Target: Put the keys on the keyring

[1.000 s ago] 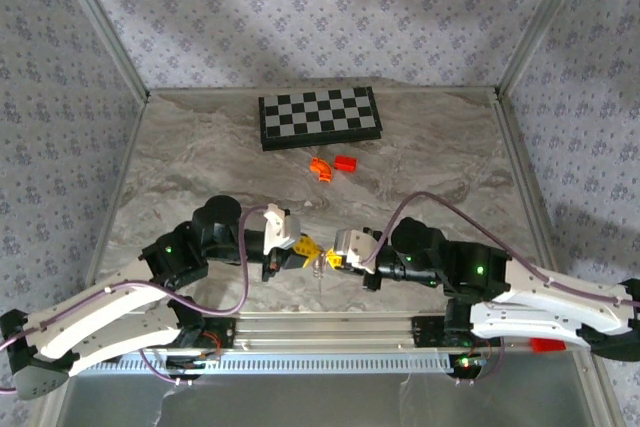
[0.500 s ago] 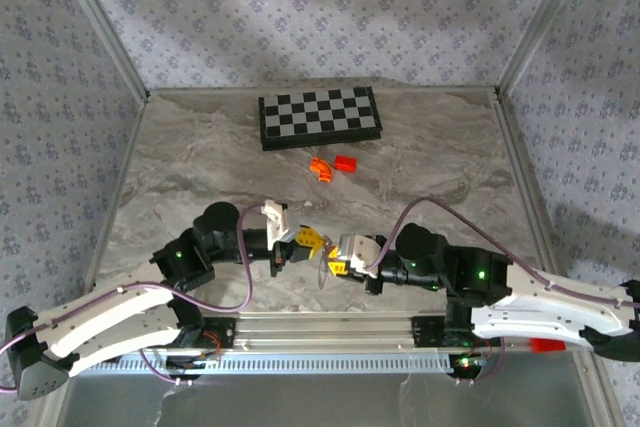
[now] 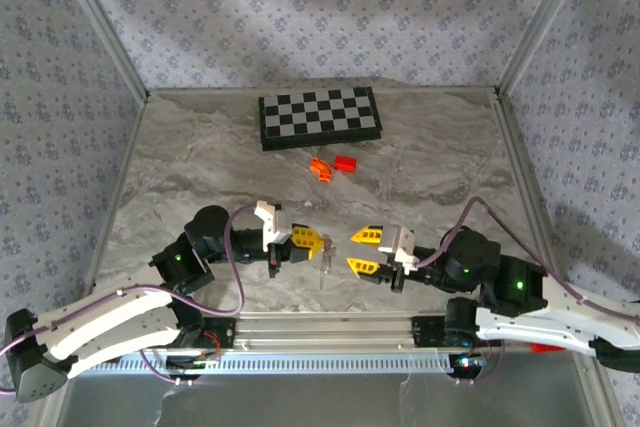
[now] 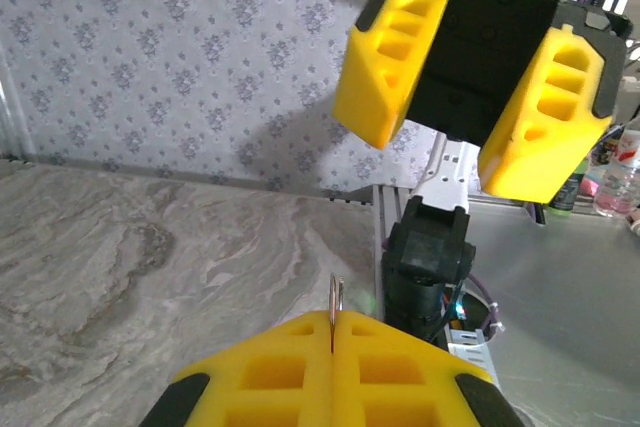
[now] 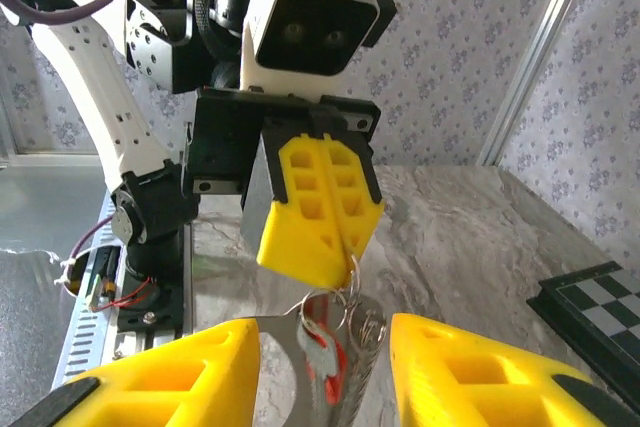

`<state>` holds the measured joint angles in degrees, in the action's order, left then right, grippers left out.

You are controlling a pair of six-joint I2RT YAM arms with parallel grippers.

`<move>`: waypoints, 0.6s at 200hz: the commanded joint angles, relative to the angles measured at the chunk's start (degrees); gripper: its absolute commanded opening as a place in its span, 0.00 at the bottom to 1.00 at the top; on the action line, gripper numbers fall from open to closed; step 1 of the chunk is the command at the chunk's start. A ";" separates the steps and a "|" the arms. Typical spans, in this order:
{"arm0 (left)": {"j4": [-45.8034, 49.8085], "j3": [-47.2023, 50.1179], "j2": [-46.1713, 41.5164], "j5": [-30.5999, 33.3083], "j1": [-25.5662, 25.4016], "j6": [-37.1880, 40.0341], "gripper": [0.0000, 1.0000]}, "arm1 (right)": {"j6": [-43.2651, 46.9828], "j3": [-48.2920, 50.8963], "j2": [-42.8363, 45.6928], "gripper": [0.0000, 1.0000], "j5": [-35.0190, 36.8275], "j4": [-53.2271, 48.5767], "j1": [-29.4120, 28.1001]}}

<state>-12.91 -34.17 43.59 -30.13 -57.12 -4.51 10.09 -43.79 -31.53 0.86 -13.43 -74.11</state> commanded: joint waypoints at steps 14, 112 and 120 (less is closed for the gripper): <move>-3.14 -3.00 -0.70 -4.08 -0.40 1.00 0.00 | -2.47 -3.63 -4.57 0.44 -2.98 1.30 0.61; -3.86 -2.95 -1.47 -3.89 -0.44 1.05 0.00 | -6.77 -4.20 -7.89 0.35 -4.25 1.29 4.70; -3.79 -2.92 -1.42 -3.88 -0.45 1.08 0.00 | -6.90 -4.12 -8.06 0.33 -4.61 1.52 4.92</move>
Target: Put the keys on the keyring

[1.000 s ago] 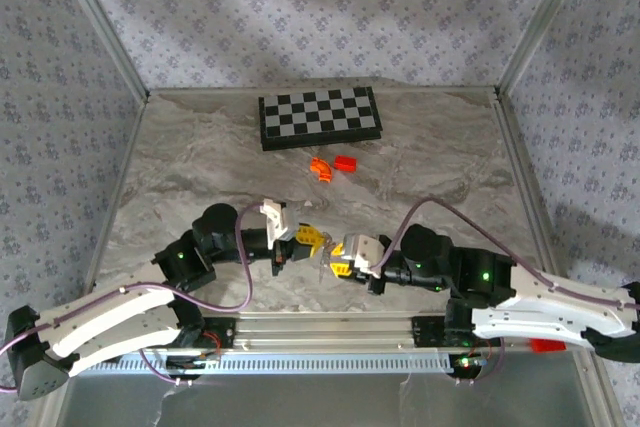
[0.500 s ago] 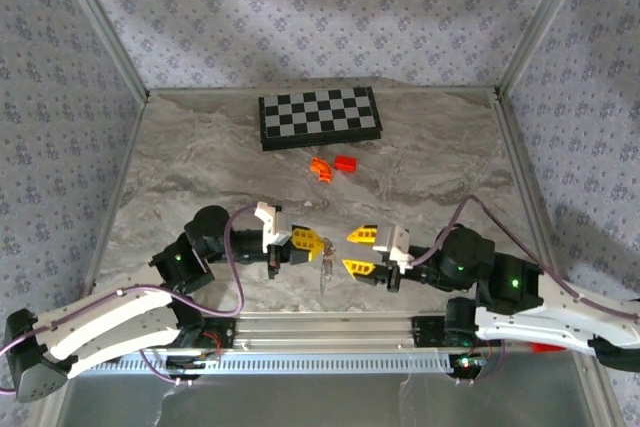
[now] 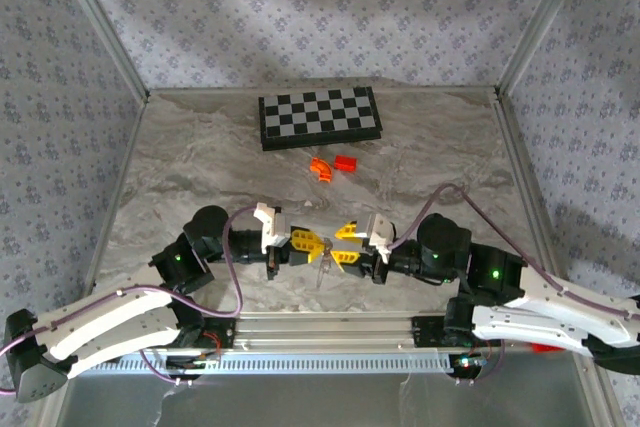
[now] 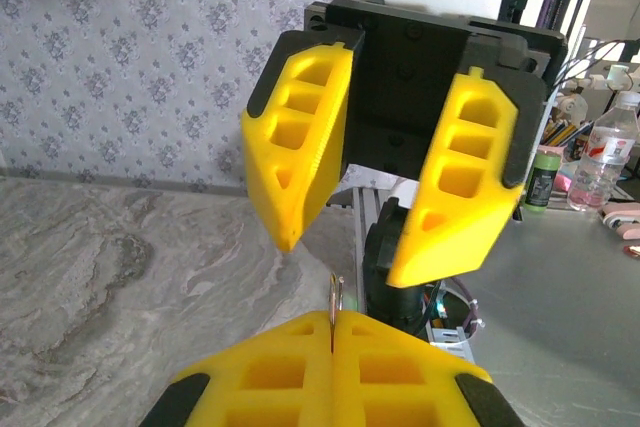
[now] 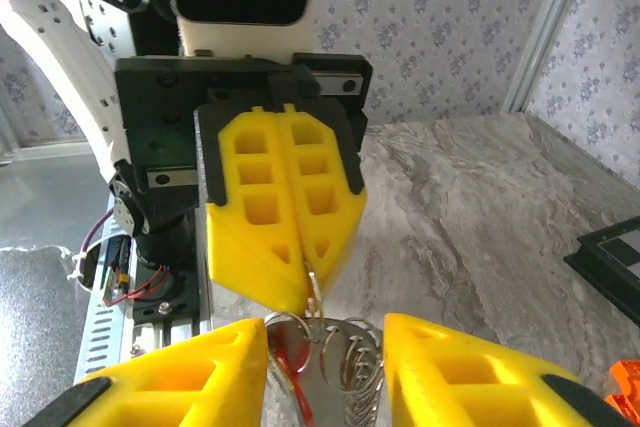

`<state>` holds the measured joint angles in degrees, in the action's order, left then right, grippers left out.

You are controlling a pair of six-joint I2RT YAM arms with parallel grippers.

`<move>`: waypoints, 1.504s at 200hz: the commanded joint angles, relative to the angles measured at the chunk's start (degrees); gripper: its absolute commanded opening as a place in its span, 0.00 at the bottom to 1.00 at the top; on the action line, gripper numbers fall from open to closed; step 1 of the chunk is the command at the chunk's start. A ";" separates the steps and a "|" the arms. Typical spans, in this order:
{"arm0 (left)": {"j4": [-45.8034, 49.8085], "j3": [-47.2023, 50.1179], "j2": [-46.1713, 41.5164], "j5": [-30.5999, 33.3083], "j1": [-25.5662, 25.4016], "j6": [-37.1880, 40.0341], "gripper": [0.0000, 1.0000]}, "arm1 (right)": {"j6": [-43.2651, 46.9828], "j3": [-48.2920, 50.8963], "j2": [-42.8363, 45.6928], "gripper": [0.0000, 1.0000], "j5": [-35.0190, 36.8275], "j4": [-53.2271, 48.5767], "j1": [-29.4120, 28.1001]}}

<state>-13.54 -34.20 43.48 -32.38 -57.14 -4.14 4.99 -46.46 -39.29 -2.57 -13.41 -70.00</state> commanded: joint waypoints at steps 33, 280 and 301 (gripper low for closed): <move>-3.69 -2.63 -1.26 -1.43 -0.42 0.36 0.00 | -2.40 -1.30 -0.52 0.31 -3.05 1.63 1.66; 0.76 -3.55 -1.61 -0.31 -0.49 1.73 0.00 | -4.36 -1.15 -3.34 0.00 -8.51 2.31 4.43; 4.40 -4.68 -1.66 1.37 -0.47 3.39 0.09 | -3.22 -2.44 -3.33 0.00 -8.33 -0.33 4.43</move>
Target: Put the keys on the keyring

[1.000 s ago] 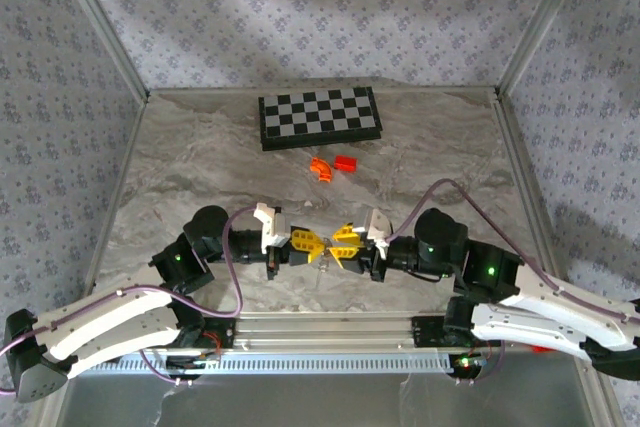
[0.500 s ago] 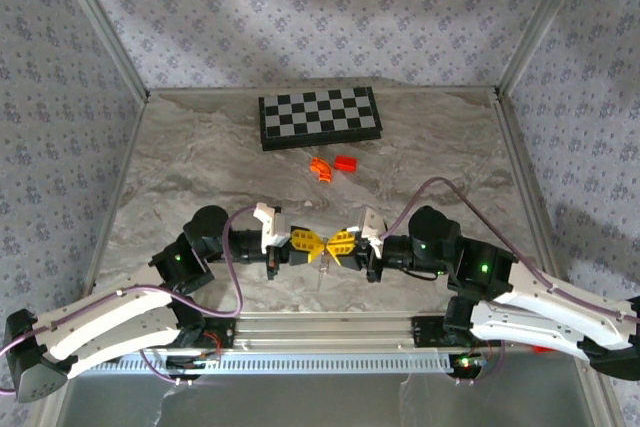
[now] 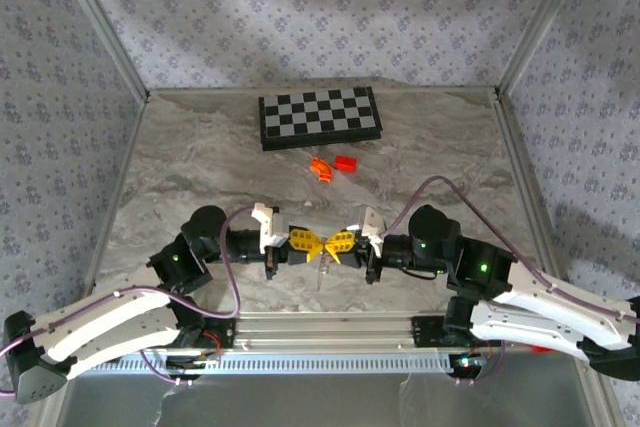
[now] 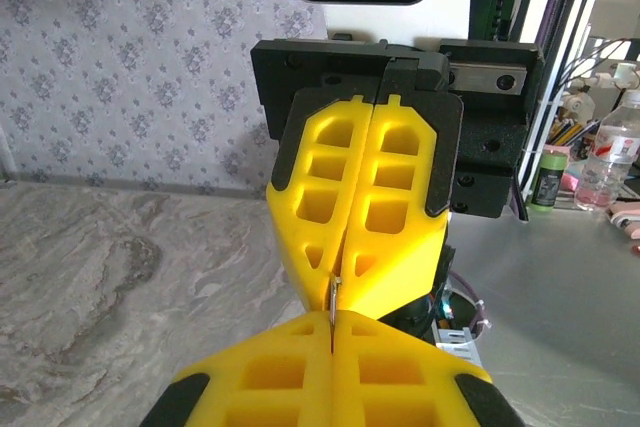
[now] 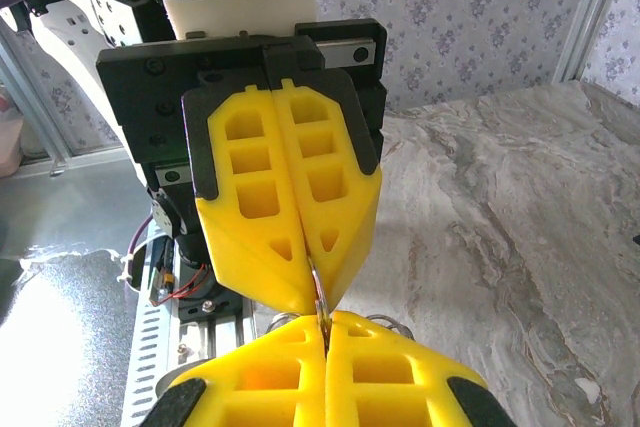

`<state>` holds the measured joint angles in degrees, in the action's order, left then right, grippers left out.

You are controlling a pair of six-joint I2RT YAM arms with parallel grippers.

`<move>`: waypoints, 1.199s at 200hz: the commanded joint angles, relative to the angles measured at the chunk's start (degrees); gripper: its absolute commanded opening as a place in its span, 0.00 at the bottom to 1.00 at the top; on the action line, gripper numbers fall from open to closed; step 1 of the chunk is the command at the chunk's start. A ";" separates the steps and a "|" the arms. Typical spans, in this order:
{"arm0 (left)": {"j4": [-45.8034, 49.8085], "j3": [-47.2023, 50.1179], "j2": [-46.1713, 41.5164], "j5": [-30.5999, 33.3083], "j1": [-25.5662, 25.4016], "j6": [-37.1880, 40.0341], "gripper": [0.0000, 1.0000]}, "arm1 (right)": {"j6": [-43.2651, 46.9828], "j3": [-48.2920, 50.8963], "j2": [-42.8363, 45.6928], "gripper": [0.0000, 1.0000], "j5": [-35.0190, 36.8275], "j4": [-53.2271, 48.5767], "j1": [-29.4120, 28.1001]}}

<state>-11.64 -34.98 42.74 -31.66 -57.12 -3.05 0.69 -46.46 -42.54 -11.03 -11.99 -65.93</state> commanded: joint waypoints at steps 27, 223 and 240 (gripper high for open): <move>10.65 -6.50 -1.37 3.99 -0.50 5.29 0.24 | 2.34 -4.87 -0.33 0.00 1.05 -6.35 0.30; 25.87 -13.45 2.96 1.78 -1.85 8.94 0.27 | 12.76 -27.98 -18.27 0.00 4.38 -34.77 -4.07; 25.87 -13.42 3.13 1.79 -1.85 8.92 0.24 | 12.84 -27.99 -18.62 0.00 4.13 -34.51 -4.29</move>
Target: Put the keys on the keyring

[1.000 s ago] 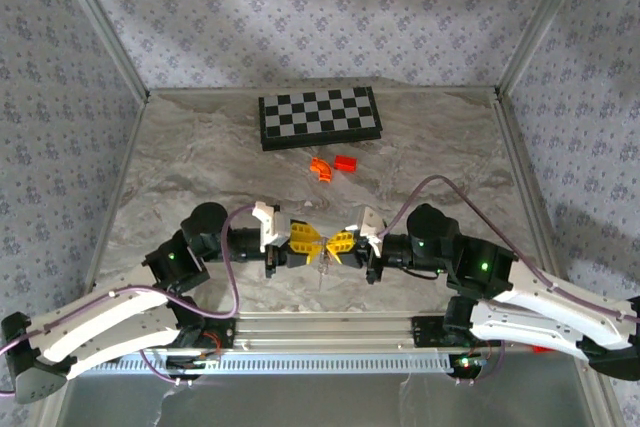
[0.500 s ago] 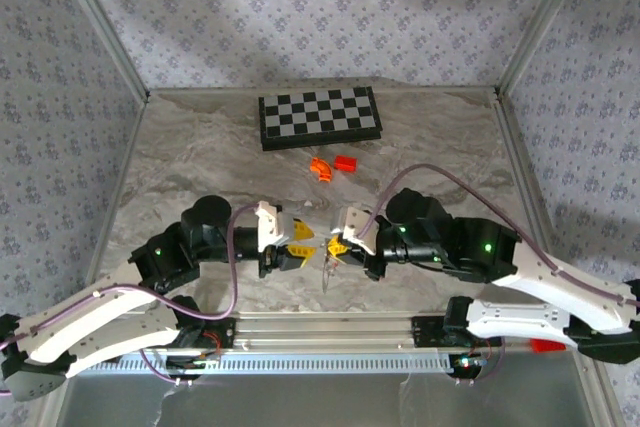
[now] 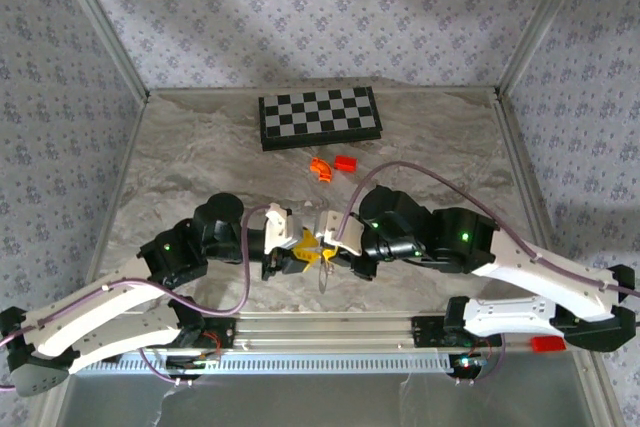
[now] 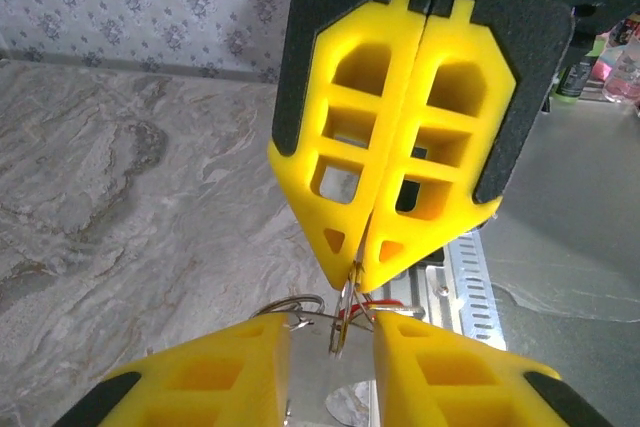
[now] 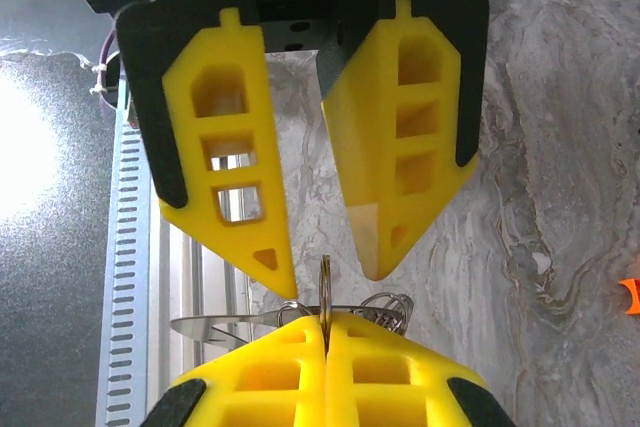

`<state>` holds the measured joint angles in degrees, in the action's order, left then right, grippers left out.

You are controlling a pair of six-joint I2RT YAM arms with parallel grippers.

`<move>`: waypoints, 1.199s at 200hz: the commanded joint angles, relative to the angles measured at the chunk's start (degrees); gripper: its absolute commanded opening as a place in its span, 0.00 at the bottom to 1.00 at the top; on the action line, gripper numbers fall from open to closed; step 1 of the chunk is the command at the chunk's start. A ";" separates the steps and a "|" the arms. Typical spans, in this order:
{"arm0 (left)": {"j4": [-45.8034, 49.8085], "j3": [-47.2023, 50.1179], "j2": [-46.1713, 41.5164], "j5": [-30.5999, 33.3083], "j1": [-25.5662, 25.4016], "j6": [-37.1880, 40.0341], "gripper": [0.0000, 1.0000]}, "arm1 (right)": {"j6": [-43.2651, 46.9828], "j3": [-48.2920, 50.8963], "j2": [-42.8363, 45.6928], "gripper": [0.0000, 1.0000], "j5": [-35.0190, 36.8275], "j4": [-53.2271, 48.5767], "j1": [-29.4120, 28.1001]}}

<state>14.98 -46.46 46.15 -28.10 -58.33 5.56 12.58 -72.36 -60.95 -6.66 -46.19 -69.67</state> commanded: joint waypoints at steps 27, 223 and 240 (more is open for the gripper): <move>-0.86 -1.77 -0.14 -1.79 -0.66 0.24 0.17 | 1.04 -2.24 -0.83 0.00 -0.62 0.18 -0.78; -25.77 4.29 -3.07 -7.67 -0.74 -7.65 0.00 | -6.86 14.89 14.43 0.28 -1.46 24.80 -0.82; -28.38 5.22 -3.00 -8.18 -0.74 -8.97 0.00 | -6.87 15.79 15.32 0.28 -1.78 25.76 -0.82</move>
<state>-4.34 -42.17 43.57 -33.41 -58.63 -0.16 6.81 -57.87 -47.27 -7.16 -25.78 -70.28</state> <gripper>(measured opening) 0.043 0.279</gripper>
